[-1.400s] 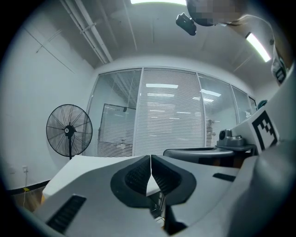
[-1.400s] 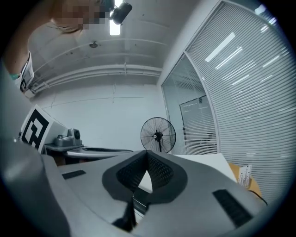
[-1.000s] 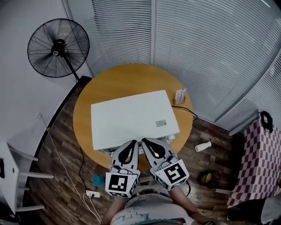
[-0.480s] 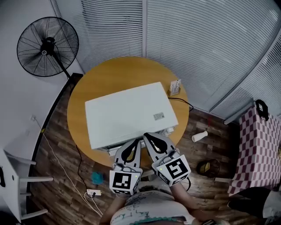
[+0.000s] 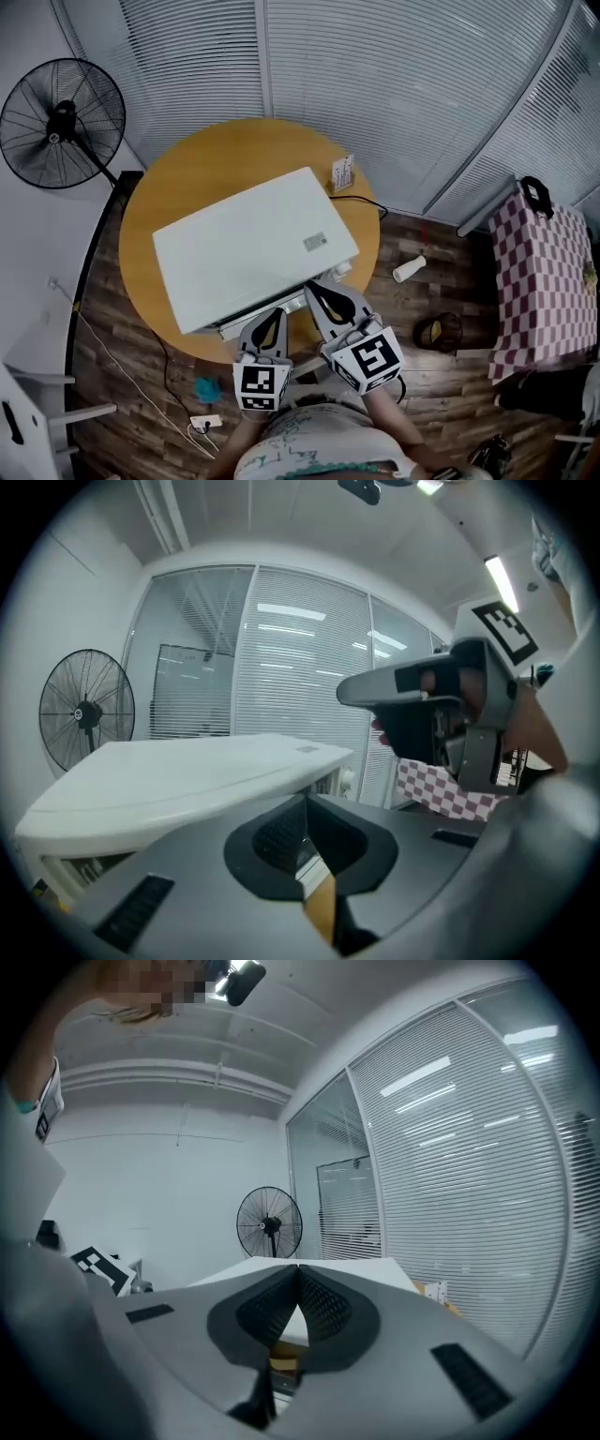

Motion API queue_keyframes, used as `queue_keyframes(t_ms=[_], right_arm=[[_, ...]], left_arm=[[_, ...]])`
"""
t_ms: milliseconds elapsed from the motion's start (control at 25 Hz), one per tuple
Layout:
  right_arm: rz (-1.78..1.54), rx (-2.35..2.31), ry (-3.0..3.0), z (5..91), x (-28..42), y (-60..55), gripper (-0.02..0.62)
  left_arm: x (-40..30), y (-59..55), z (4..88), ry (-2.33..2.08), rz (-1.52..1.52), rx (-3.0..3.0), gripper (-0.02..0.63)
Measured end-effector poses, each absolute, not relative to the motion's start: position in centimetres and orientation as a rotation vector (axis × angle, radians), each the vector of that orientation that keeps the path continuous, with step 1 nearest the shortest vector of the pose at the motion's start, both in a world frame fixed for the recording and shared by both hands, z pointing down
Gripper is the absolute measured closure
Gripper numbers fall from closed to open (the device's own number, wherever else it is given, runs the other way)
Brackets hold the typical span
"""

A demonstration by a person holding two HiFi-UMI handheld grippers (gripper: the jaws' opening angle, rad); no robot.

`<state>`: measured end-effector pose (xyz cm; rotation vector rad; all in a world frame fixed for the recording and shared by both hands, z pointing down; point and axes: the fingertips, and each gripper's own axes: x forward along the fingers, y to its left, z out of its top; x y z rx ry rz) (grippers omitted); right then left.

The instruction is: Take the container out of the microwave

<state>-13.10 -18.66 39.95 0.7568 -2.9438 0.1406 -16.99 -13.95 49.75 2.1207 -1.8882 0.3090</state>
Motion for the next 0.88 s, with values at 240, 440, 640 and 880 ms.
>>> queue_keyframes(t_ms=[240, 440, 640, 880], right_arm=[[0.15, 0.866, -2.889, 40.6, -12.0, -19.2, 0.603], [0.156, 0.931, -2.864, 41.0, -11.2, -19.6, 0.601], [0.172, 1.019, -2.813, 41.7, -9.9, -20.1, 0.603], [0.19, 1.081, -2.779, 42.3, -8.7, -20.4, 0.602]], left_arm=[[-18.4, -14.1, 54.4, -1.828, 0.42, 2.082, 0.591], [-19.9, -14.6, 57.7, -1.808, 0.561, 2.056, 0.591], [-21.0, -15.2, 59.9, -1.799, 0.665, 2.053, 0.591], [-22.5, -16.7, 60.3, -1.887, 0.805, 2.076, 0.575]])
